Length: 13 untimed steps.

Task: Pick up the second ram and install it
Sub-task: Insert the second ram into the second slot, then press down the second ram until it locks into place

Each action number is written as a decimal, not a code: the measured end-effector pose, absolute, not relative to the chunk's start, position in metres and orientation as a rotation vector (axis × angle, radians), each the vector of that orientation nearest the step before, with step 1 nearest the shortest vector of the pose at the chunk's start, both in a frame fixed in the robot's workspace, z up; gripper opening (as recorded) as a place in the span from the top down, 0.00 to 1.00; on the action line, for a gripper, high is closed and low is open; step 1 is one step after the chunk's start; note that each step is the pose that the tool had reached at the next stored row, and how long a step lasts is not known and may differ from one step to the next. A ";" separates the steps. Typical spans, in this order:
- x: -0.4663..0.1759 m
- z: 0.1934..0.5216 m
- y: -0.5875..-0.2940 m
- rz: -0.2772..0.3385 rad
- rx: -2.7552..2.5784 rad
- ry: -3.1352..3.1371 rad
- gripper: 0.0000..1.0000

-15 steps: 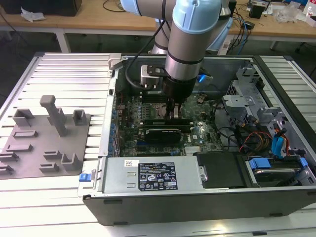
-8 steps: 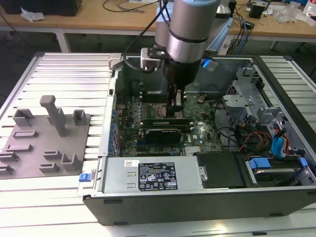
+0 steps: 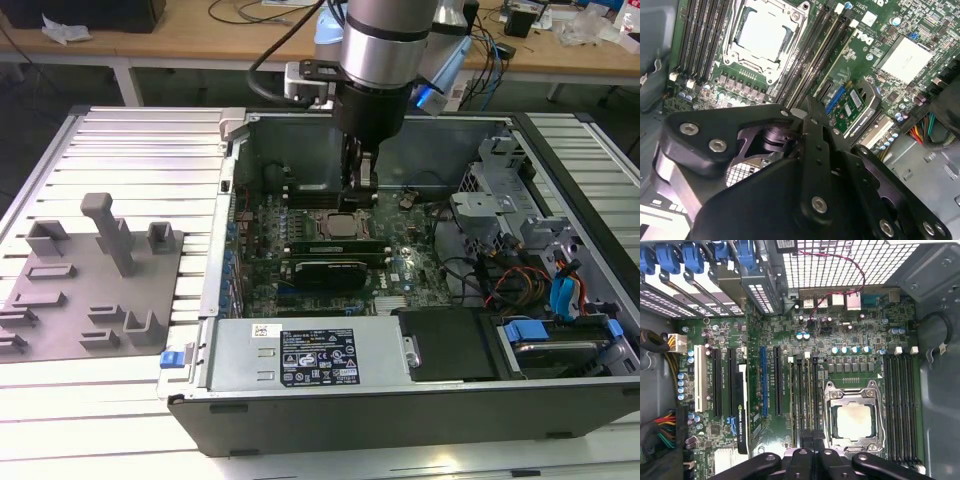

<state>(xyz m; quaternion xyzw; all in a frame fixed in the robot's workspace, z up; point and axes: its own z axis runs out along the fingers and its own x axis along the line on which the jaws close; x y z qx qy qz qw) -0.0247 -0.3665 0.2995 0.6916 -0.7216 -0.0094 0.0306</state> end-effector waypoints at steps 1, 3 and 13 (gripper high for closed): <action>-0.025 0.300 -0.367 -0.029 2.131 -2.224 0.89; -0.025 0.300 -0.367 -0.029 2.131 -2.224 0.89; -0.025 0.300 -0.367 -0.030 2.132 -2.224 0.89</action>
